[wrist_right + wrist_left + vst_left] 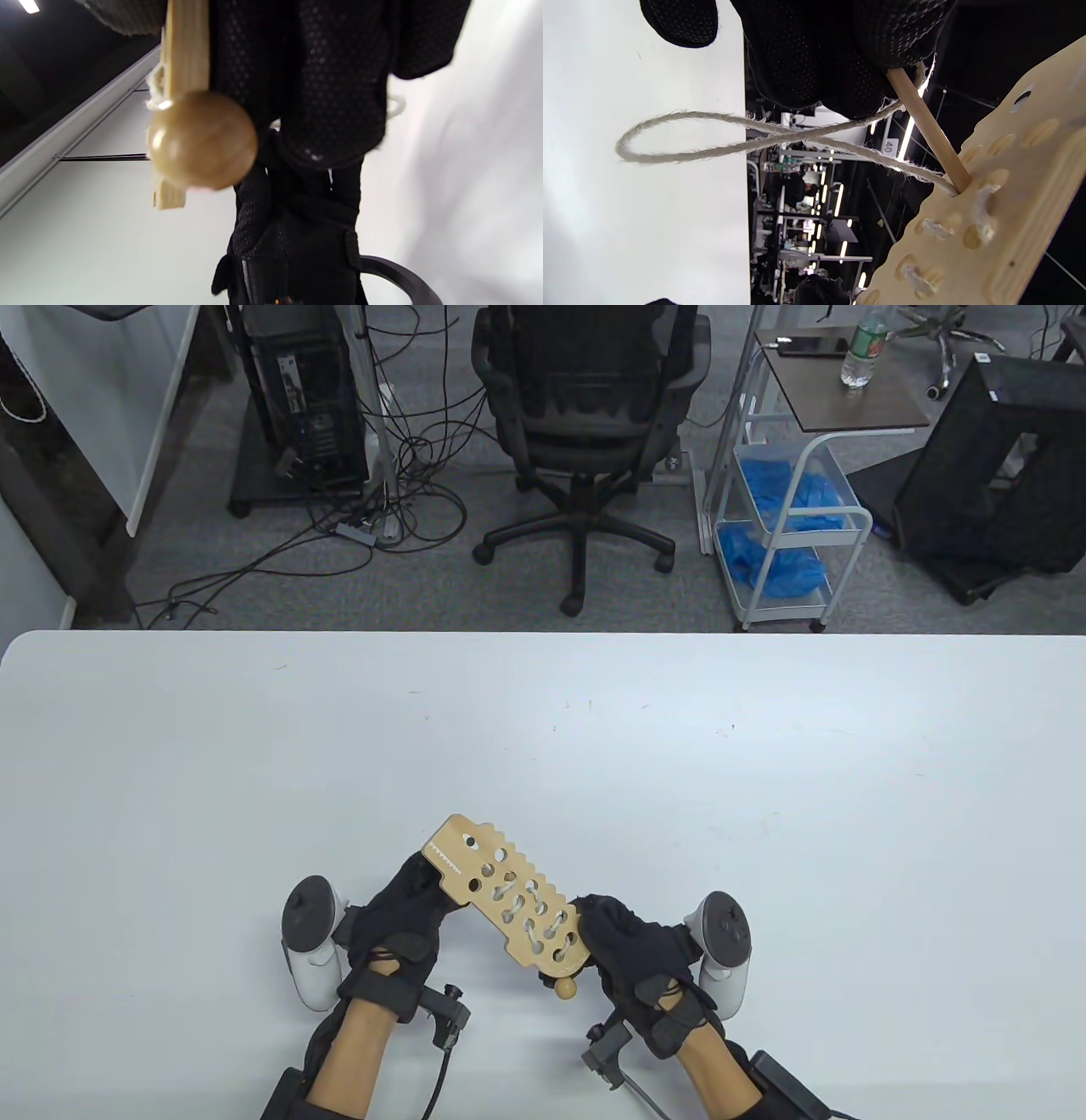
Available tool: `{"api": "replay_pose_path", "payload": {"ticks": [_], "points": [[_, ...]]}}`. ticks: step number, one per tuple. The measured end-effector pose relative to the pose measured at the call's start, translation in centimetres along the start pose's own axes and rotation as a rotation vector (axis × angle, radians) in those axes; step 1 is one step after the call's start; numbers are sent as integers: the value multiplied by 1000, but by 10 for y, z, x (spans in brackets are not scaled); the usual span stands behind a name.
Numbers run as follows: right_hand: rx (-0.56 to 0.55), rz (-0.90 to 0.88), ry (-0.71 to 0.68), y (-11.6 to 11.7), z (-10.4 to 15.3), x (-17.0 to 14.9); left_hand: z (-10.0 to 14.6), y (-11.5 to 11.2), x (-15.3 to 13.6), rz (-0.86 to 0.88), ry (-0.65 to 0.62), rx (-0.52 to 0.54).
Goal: Remove rope from all holes on crocodile lacing toy
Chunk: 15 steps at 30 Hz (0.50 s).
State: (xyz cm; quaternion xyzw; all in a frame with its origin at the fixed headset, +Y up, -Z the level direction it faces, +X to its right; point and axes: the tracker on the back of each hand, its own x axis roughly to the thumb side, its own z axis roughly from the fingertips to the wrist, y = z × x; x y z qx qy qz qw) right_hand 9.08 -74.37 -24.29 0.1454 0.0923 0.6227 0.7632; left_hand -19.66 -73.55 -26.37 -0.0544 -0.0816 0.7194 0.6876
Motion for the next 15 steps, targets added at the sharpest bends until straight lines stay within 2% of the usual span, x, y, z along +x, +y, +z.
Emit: {"api": "replay_pose_path", "payload": {"ticks": [6,11,13,15], "points": [[13,36,22,1,-1,-3,0,-6,2,-45,-6,-28],[-41,79,47,-4,-1,-4,0,-17,5,-43,-35,-77],[-73,67,47,-7,0,-4,-1,-20,6,-16,-77,-118],[-131,53,45,-10,1,-3,-2,-25,5,89,-89,-193]]}}
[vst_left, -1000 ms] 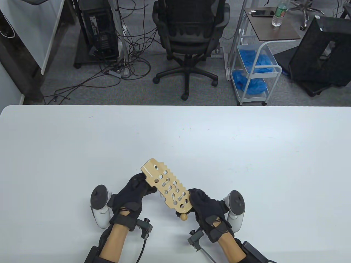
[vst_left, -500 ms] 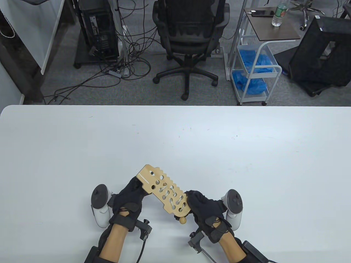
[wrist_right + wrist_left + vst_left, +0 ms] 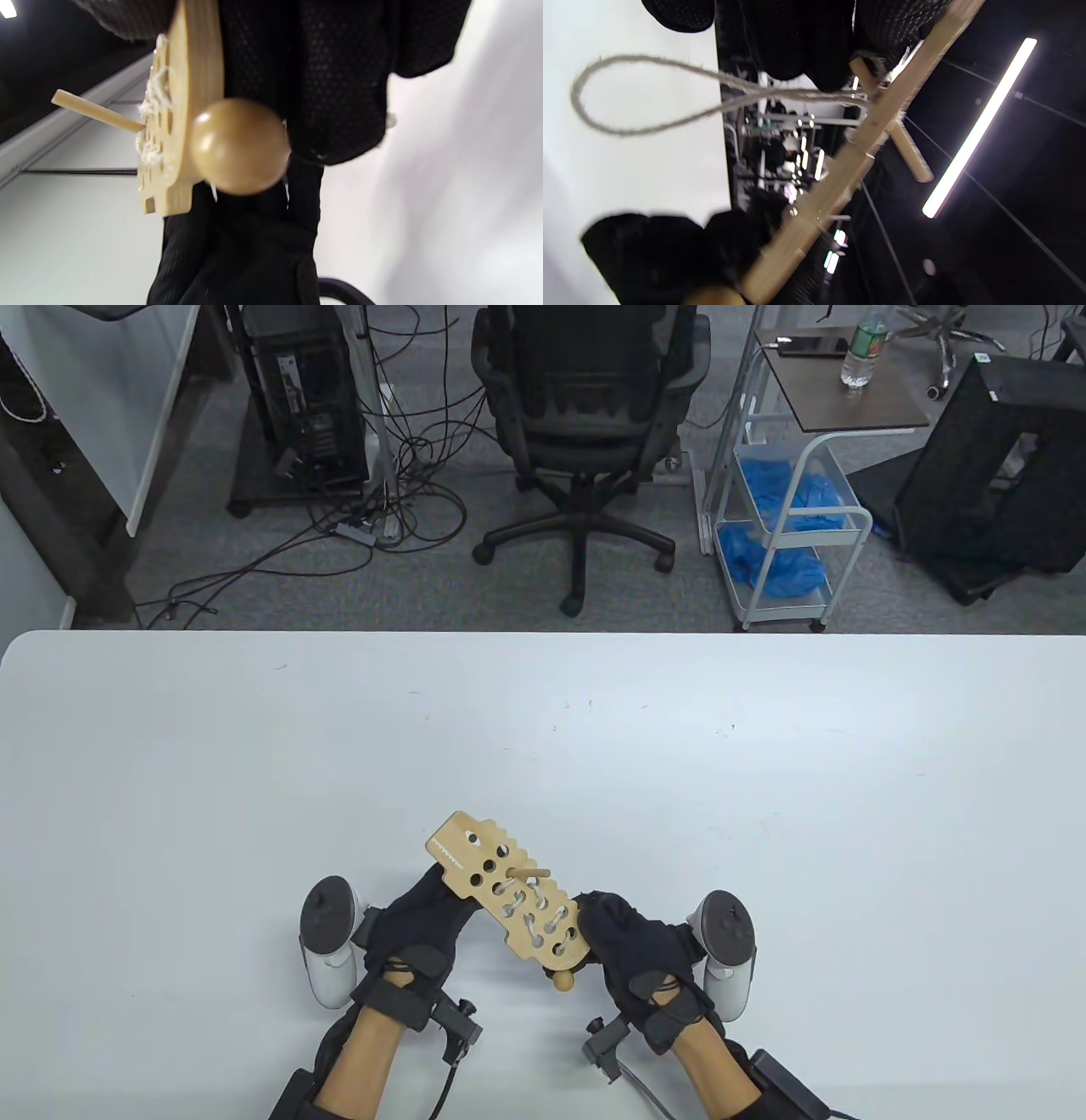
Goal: Remove rope from all holes on crocodile lacing toy
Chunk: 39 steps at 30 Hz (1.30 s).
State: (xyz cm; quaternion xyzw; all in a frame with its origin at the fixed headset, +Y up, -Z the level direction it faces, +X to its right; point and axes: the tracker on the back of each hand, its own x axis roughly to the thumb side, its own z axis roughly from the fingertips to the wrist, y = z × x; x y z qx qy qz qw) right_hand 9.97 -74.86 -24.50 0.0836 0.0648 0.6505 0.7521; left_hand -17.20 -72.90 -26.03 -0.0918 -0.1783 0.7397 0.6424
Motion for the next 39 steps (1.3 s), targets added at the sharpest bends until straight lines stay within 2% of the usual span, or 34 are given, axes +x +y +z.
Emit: {"api": "replay_pose_path", "payload": {"ticks": [4,6,7,9,14,18,21,24,26,28,31,35,39], "points": [[-52,16,-1,-6,1,2,-2,-8,-5,95,4,-132],[-42,113,-19,-8,0,5,-2,-7,-6,83,22,-120],[-22,217,-39,-8,-1,8,-1,-6,-6,43,31,-82],[-25,278,-61,-7,-1,11,0,-2,-6,3,46,-45],[-18,166,-83,-3,0,9,2,0,-9,79,59,20],[-7,-27,-74,0,0,0,6,3,-11,96,75,142],[50,-46,-81,4,0,-1,6,3,-12,167,69,146],[93,44,-112,9,0,3,2,-3,-11,182,48,50],[68,83,-127,8,2,5,-1,-6,-12,216,39,-54],[38,122,-152,3,2,10,-1,-8,-12,250,43,-88],[-51,243,-238,-4,3,20,-1,-8,-15,189,87,-98],[-110,384,-331,-9,6,30,1,-7,-18,101,137,-74],[-156,409,-343,-12,8,33,1,-7,-14,-21,159,-42]]}}
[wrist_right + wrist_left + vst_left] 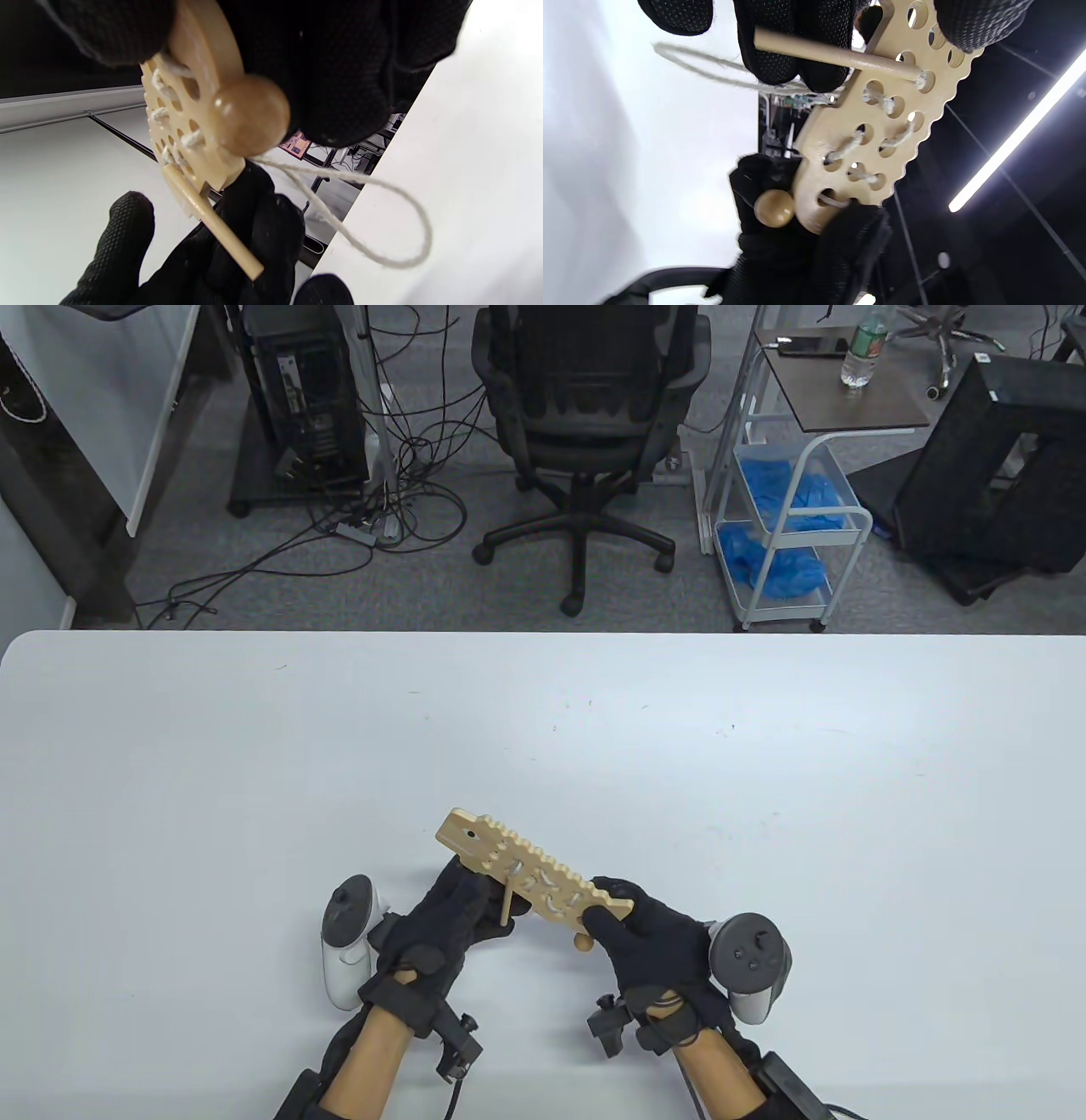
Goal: Remove rope from all holes on crocodile lacing toy
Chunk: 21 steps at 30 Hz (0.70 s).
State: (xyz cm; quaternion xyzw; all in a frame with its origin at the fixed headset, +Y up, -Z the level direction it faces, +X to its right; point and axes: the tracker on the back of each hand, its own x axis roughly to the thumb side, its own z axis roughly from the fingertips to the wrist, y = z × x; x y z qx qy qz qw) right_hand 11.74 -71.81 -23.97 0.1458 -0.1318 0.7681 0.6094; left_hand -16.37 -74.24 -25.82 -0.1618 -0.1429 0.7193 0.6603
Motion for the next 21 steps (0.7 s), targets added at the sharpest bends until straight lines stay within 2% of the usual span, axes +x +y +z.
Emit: {"api": "replay_pose_path", "payload": {"ticks": [3,6,12,18,21], "points": [[-6,-47,24,1,1,-5,1,-2,5,-176,9,65],[-3,-84,42,3,2,-8,3,-3,8,-270,36,126],[-39,-150,121,0,2,-18,2,0,10,-277,27,116],[-142,-297,310,-12,6,-37,2,1,12,-292,16,120],[-183,-303,373,-16,8,-43,2,4,12,-292,18,126]]}}
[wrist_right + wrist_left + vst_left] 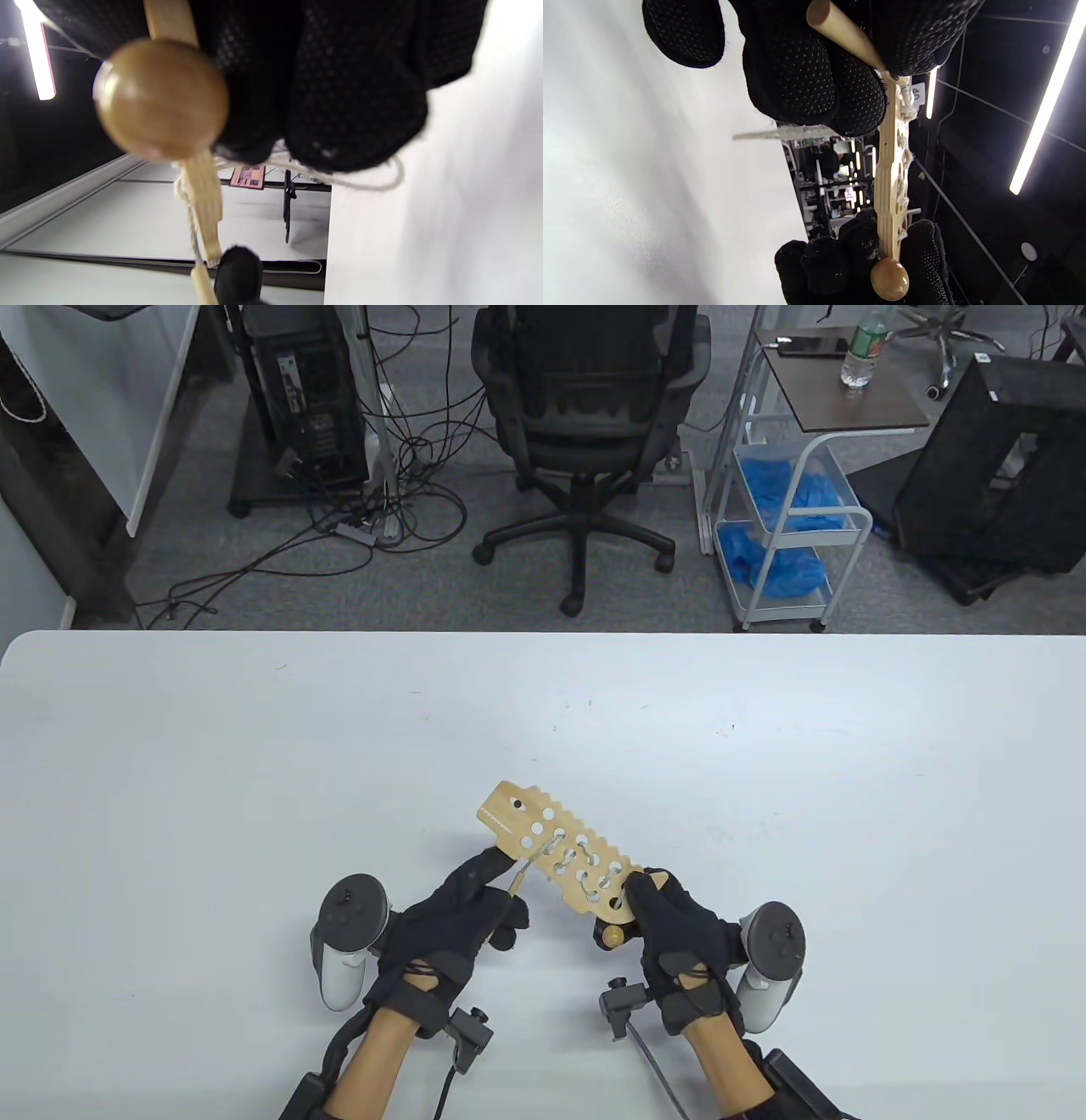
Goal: Remove rope from all holes on crocodile lacing toy
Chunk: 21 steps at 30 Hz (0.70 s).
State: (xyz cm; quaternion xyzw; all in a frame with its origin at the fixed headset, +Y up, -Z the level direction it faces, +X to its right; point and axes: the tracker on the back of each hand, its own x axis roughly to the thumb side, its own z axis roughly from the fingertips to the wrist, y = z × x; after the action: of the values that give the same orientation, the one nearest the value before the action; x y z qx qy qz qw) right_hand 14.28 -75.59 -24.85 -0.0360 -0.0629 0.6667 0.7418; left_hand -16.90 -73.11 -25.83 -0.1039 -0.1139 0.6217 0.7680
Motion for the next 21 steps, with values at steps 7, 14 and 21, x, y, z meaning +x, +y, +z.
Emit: {"api": "replay_pose_path", "payload": {"ticks": [7,14,21], "points": [[-69,-4,95,-11,-3,-10,-1,7,1,31,-19,-14],[-99,-11,121,-22,-7,-12,2,26,-4,-22,39,91],[-128,-14,141,-30,-11,-14,12,57,-14,-55,117,325]]}}
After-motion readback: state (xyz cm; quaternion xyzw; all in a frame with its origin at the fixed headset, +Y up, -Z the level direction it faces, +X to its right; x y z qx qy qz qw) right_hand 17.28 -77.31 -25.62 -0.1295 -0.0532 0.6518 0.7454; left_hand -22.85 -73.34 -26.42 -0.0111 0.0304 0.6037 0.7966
